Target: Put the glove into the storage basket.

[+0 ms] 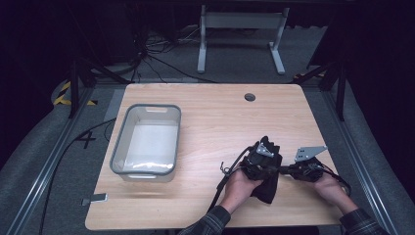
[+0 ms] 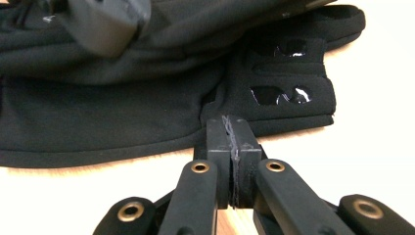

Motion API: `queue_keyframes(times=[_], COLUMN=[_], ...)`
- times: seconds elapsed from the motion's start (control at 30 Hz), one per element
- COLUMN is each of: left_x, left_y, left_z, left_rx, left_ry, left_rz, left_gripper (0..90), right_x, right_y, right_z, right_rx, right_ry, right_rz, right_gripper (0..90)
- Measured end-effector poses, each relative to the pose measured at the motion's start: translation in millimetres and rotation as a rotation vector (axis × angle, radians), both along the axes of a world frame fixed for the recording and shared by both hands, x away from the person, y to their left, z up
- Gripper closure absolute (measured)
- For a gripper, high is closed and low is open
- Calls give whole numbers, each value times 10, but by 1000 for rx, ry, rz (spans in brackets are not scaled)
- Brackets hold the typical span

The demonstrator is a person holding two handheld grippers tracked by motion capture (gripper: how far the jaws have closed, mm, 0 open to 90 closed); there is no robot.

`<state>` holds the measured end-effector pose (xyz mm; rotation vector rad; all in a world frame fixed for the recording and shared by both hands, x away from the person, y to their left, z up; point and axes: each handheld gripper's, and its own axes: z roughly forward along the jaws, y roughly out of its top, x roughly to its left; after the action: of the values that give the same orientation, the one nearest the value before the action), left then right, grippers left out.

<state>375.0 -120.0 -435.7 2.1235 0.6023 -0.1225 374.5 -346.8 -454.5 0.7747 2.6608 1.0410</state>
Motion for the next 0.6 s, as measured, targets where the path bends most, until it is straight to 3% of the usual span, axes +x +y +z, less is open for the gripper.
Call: queue_keyframes(times=[0.33, 0.43, 0.5, 0.57, 0.6], left_x=[-50, -84, -103, -105, -105], left_y=[-115, -80, -36, 53, 53], left_z=[-186, -98, -18, 82, 82], left_rx=[13, -13, -27, -36, -36], left_ry=[37, 13, -11, -48, -48], left_rz=[-39, -52, -55, -45, -45], left_gripper=[846, 762, 710, 697, 707], right_x=[1, -1, -5, -5, -5], right_y=[-6, -44, -89, -138, -150], right_z=[0, 36, 86, 144, 172], right_rx=[2, 1, 25, 53, 63], right_ry=[2, -10, -19, -29, -34], right_rz=[-2, -11, -25, -36, -40], right_gripper=[898, 898, 898, 898, 897])
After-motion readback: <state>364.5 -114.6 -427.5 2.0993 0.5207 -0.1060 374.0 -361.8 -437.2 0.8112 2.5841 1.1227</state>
